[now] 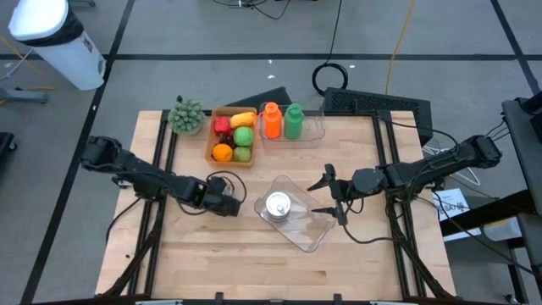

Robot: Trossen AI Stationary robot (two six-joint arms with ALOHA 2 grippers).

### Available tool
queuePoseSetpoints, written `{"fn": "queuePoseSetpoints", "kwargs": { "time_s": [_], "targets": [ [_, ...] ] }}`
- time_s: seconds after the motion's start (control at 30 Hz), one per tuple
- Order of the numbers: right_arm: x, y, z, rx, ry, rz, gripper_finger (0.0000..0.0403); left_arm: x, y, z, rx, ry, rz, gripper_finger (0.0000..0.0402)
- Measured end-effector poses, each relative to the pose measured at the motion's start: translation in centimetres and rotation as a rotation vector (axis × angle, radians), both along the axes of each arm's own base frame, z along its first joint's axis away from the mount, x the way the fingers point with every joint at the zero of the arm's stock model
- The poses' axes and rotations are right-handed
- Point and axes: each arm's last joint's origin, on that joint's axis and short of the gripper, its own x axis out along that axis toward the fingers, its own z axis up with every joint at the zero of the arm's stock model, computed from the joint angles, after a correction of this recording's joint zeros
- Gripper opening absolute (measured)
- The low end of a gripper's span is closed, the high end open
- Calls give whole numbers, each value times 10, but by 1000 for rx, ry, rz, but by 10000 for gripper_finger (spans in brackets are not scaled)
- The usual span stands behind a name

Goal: Pick & Place Food Item
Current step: Put the green tuna can into the bottom transparent bin

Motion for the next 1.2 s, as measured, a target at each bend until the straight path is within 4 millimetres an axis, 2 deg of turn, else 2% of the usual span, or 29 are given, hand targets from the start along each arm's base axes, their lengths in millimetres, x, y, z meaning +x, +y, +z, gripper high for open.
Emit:
{"fn": "queuePoseSetpoints", "kwargs": {
  "time_s": [0.23, 0.43, 0.53, 0.97, 1.07, 1.2],
  "targets": [
    [0, 0, 0, 0, 0, 0, 293, 1, 4, 1, 95, -39, 79, 354],
    [0, 0, 1, 3, -9, -1, 293, 1, 9, 4, 327, -131, 201, 353],
    [0, 0, 1, 2, -7, -1, 293, 1, 13, 5, 407, -132, 195, 353],
    [0, 0, 1, 2, -7, -1, 293, -2, 18, 3, 357, -55, 168, 351],
    [0, 0, 1, 2, -7, -1, 293, -2, 21, 2, 361, -40, 173, 330],
    [0, 0, 1, 2, -7, -1, 293, -2, 24, 2, 345, -23, 158, 272]
  ]
}}
